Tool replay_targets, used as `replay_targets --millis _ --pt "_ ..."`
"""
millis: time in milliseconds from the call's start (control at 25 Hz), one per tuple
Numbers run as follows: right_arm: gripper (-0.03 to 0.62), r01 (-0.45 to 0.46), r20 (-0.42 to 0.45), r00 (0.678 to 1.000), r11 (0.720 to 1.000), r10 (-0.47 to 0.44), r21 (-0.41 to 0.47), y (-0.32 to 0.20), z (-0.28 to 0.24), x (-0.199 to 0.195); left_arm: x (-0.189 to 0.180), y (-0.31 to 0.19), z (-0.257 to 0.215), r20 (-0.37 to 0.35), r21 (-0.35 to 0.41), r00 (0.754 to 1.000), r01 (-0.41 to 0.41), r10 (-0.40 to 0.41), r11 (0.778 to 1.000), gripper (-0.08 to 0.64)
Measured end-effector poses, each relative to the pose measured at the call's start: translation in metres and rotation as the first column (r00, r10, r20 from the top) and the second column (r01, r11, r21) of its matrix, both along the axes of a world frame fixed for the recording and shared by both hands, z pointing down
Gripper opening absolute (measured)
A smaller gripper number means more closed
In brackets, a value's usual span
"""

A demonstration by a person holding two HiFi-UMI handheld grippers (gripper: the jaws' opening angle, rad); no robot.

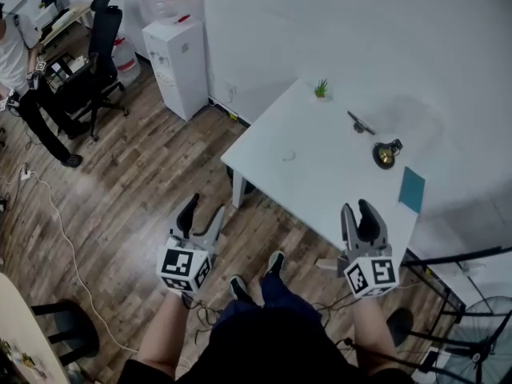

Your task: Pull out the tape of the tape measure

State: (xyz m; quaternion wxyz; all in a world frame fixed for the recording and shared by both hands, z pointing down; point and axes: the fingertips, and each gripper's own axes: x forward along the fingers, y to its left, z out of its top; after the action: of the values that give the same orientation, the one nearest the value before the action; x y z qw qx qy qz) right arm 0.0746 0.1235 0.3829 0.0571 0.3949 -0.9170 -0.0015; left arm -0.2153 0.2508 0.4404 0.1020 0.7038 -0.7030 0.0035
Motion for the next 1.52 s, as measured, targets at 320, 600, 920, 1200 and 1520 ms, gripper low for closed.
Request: replay_targets --millis 320,600,920,1200,1520 --pt "0.160 0.066 0.057 0.996 0.997 -0.064 -0.032 -0.050 0.018 -0.042 -0.032 -0.016 0.001 0.050 -0.029 0.997 0.068 -0.066 0.997 0.247" --pt "0.156 0.113 0.113 0.988 0.993 -0.107 -0.046 -0.119 0.021 -0.057 -0.028 -0.079 -0.004 0.106 -0.052 0.992 0.076 -0.070 0.996 0.245" --pt "0.152 0.084 0.145 0.987 0.991 -0.068 -0.108 -0.213 0.038 -0.017 0.008 -0.183 0.024 0.114 -0.123 0.993 0.024 -0.010 0.992 0.245" --pt "0.146 0.060 0.160 0.987 0.984 -0.032 -0.169 -0.272 0.061 0.010 0.029 -0.245 0.051 0.113 -0.195 0.993 -0.003 0.025 0.981 0.245" --pt "0.146 0.001 0.126 0.992 0.977 0.026 -0.212 -0.299 0.084 0.018 0.034 -0.290 0.088 0.095 -0.272 0.988 -0.091 0.121 0.958 0.245"
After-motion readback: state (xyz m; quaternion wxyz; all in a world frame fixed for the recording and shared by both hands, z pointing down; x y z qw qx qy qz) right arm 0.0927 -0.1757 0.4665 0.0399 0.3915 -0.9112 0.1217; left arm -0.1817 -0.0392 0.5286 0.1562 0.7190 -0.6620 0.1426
